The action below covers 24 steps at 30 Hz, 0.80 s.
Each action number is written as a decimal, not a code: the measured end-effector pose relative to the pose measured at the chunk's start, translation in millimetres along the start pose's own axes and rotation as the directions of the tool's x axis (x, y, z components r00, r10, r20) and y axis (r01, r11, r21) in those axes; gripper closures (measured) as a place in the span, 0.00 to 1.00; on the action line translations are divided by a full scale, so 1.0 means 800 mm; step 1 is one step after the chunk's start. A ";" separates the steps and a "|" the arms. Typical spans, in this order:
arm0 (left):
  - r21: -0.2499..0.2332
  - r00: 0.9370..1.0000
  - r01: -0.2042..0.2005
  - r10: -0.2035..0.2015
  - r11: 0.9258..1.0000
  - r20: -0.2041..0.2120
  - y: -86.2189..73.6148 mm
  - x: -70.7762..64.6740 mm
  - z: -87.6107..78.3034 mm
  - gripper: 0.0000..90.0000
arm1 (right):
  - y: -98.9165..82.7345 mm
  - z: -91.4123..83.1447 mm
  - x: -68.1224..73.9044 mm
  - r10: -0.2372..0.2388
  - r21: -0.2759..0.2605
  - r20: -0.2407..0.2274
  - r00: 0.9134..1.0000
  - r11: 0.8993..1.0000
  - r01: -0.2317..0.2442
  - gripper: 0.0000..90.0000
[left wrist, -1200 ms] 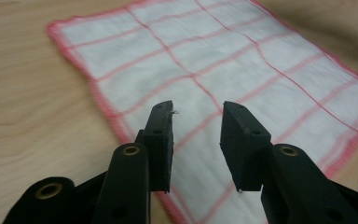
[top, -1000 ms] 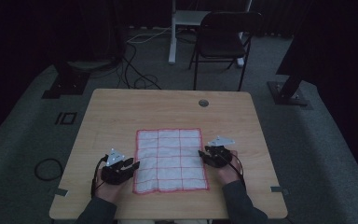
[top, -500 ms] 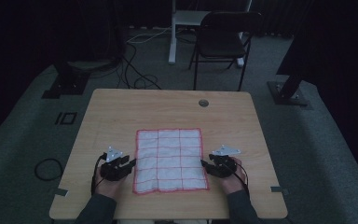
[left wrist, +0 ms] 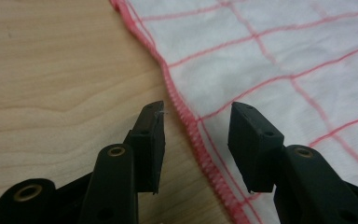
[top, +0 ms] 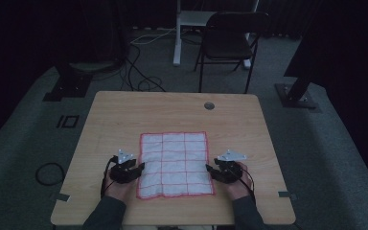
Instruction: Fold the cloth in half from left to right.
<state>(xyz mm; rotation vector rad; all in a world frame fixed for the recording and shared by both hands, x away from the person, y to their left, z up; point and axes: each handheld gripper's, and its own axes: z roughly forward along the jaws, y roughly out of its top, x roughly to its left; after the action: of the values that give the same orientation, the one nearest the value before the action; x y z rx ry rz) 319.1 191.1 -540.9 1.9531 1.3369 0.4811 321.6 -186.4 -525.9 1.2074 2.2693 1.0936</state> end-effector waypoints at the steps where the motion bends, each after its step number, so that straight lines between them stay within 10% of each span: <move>1: 0.000 1.000 -0.003 0.003 1.000 -0.001 0.000 0.000 0.000 0.63 | 0.000 0.000 0.000 0.001 -0.002 0.004 1.000 1.000 -0.001 0.58; 10: 0.002 0.999 -0.019 0.019 1.000 -0.043 0.007 -0.004 0.008 0.70 | -0.002 0.004 0.001 -0.009 0.009 0.001 1.000 1.000 0.009 0.58; 15: 0.003 0.999 0.046 -0.046 0.999 0.002 0.007 0.006 0.008 0.95 | -0.002 0.004 0.000 -0.005 0.009 -0.002 1.000 1.000 0.005 0.58; 24: 0.024 0.999 0.033 -0.033 0.999 -0.003 0.009 0.014 0.005 0.97 | -0.004 0.005 0.001 -0.013 0.016 -0.012 1.000 1.000 0.013 0.58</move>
<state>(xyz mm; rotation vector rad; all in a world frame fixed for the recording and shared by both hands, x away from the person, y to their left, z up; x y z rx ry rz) 330.6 198.9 -539.2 1.9472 1.3798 0.4537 321.8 -184.7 -530.6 1.1940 2.2962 1.0822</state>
